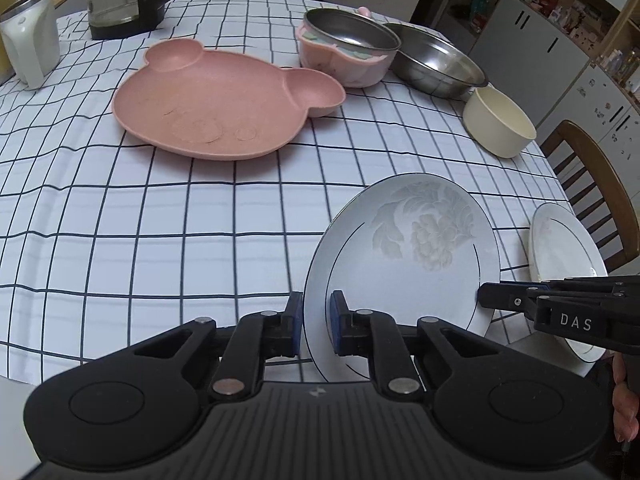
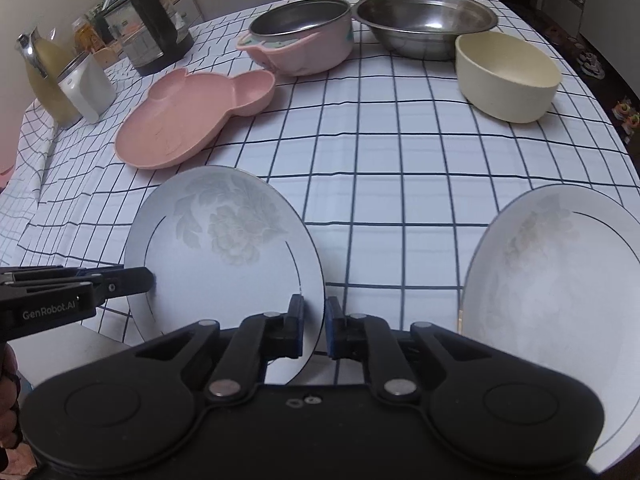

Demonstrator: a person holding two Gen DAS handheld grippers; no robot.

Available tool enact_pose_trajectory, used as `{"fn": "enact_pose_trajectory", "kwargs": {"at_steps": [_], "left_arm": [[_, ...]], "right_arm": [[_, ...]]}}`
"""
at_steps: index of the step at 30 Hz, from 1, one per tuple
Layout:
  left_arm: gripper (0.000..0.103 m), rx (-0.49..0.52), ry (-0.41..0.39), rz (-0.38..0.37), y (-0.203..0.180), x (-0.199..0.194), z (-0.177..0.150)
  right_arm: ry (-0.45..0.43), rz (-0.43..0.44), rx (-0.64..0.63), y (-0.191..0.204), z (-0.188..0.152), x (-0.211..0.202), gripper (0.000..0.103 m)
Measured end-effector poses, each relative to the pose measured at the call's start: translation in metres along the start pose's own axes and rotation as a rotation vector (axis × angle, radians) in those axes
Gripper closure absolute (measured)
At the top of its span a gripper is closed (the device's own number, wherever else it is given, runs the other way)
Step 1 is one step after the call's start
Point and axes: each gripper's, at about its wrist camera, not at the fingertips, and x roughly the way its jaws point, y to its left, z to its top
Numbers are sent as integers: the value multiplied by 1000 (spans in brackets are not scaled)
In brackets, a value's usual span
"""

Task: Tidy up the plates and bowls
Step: 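Lift the smaller plate with both grippers and carry it over the large plate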

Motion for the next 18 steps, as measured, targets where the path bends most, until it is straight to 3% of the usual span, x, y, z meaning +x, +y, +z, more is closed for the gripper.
{"fn": "enact_pose_trajectory", "kwargs": {"at_steps": [18], "left_arm": [[90,131,-3,-102,-81,-10,22]], "right_arm": [[-54,-50,140,-57,-3,-71,93]]}}
